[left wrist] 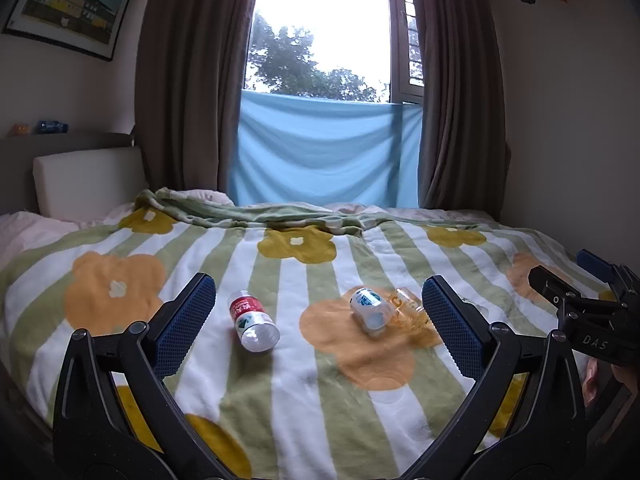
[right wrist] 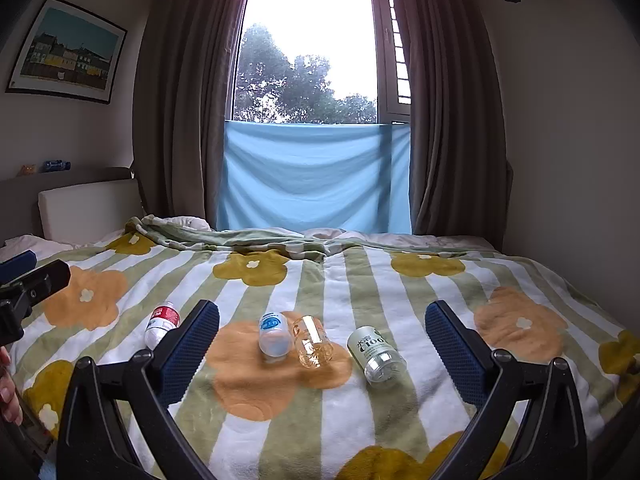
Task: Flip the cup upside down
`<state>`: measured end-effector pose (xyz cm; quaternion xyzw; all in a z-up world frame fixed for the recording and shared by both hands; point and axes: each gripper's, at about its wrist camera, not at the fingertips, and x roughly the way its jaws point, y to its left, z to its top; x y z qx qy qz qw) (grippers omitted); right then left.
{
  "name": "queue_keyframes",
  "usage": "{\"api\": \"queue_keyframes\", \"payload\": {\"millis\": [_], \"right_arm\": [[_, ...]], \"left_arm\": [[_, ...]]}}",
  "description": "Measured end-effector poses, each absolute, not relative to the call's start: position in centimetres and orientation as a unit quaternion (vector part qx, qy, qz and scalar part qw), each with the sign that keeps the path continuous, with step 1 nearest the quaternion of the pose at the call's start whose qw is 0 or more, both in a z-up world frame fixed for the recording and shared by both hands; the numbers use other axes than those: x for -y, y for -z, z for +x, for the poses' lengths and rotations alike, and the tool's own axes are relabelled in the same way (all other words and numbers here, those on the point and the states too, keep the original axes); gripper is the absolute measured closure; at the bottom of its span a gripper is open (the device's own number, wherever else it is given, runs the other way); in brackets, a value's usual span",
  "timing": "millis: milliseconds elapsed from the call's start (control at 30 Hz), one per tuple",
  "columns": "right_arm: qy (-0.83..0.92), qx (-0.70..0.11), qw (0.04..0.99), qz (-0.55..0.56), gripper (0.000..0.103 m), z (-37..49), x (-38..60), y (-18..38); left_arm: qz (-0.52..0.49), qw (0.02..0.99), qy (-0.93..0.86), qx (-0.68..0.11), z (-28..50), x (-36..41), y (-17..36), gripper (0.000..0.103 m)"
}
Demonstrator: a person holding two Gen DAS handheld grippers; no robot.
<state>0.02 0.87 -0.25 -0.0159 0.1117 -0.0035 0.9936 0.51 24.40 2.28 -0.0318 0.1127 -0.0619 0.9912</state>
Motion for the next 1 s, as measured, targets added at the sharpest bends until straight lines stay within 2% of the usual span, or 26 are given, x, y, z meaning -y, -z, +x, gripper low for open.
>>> {"api": "queue_keyframes", "payload": {"millis": [1000], "right_arm": [[0.005, -0.111, 0.994, -0.017, 0.000, -0.12, -1.19, 0.34]], "left_arm": [[-0.037, 0.990, 0.067, -0.121, 0.86, -24.17, -2.02, 0.000]]}}
